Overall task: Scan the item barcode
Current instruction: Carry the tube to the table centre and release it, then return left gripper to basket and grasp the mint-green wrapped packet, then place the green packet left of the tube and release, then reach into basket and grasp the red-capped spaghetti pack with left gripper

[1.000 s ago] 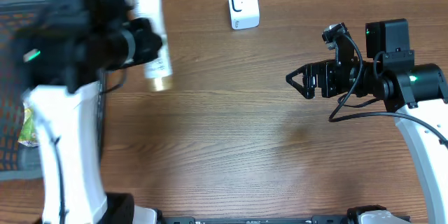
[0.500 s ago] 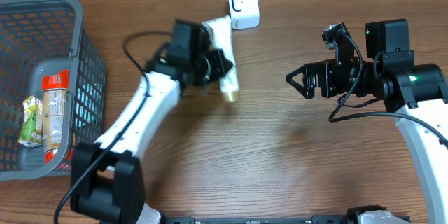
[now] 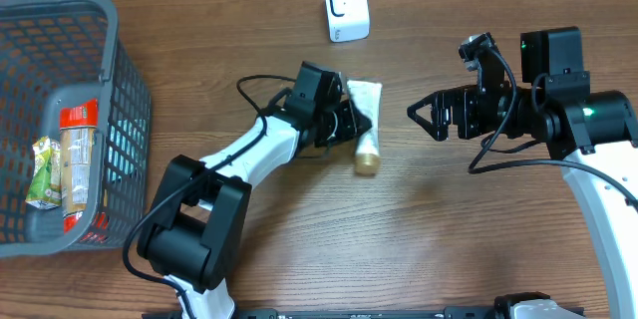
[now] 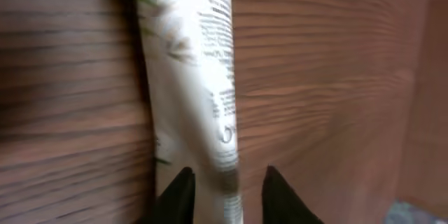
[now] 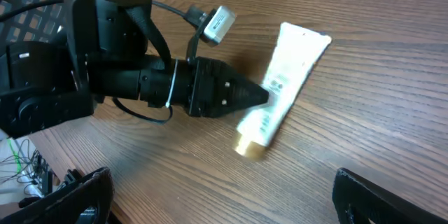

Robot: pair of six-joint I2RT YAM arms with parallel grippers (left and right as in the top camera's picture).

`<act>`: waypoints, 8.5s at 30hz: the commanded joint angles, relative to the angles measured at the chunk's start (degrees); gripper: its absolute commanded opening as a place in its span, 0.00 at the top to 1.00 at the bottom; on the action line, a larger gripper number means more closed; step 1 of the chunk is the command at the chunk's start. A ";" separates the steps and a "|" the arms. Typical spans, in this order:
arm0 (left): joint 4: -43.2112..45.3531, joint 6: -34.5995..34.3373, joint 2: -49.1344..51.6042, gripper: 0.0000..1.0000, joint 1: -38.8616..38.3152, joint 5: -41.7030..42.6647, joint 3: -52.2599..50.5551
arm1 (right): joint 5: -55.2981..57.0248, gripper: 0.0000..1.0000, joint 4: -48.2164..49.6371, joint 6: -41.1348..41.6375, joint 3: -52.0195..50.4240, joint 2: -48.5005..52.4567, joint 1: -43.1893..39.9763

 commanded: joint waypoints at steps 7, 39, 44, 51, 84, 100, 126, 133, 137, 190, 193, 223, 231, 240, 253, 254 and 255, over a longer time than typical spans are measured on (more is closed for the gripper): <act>-0.11 -1.05 -2.67 0.55 0.02 4.68 1.66 | -0.44 0.00 0.13 0.13 1.20 0.15 0.26; -59.74 25.46 -19.89 0.28 68.81 -12.52 34.49 | -0.44 0.00 0.13 0.13 1.20 0.15 0.26; -54.53 29.64 -15.34 0.26 68.85 -13.38 30.58 | -0.44 0.00 0.11 0.15 1.20 0.15 0.26; -52.65 40.09 -6.56 0.18 68.89 -12.98 29.46 | -0.44 0.00 0.13 0.13 1.20 0.15 0.26; -50.80 47.23 19.98 0.96 64.48 -10.69 29.49 | -0.44 0.00 0.13 0.13 1.20 0.15 0.26; -66.34 39.34 9.18 0.96 64.48 -11.87 51.21 | -0.44 0.00 0.13 0.13 1.20 0.15 0.26; -68.08 20.76 -25.35 0.96 25.81 -20.22 45.46 | -0.44 0.00 0.13 0.13 1.20 0.15 0.26; -43.74 11.80 -18.32 0.96 13.20 -11.89 18.25 | -0.44 0.00 0.13 0.13 1.20 0.15 0.26; -32.28 4.74 -10.99 0.96 8.81 -10.75 9.49 | -0.44 0.00 0.13 0.13 1.20 0.15 0.26; -65.00 23.50 -16.44 0.23 62.36 -39.04 37.20 | -0.44 0.00 0.13 0.13 1.20 0.15 0.26; -61.05 27.34 -13.57 0.22 62.36 -40.44 32.65 | -0.44 0.00 0.13 0.13 1.20 0.15 0.26; -47.30 38.51 9.42 0.25 62.38 -46.16 23.21 | -0.44 0.00 0.13 0.13 1.20 0.15 0.26; -42.99 38.38 9.99 0.12 62.38 -45.66 18.67 | -0.44 0.00 0.13 0.13 1.20 0.15 0.26; -42.73 38.32 9.99 0.86 62.23 -42.47 18.43 | -0.44 0.00 0.13 0.13 1.20 0.15 0.26; -57.07 36.28 9.27 0.96 60.04 -38.38 33.42 | -0.44 0.00 0.13 0.13 1.20 0.15 0.26; -58.88 36.24 9.11 0.96 59.56 -38.40 36.06 | -0.44 0.00 0.13 0.13 1.20 0.15 0.26; -60.67 35.85 8.79 0.96 59.14 -38.42 38.88 | -0.44 0.00 0.13 0.13 1.20 0.15 0.26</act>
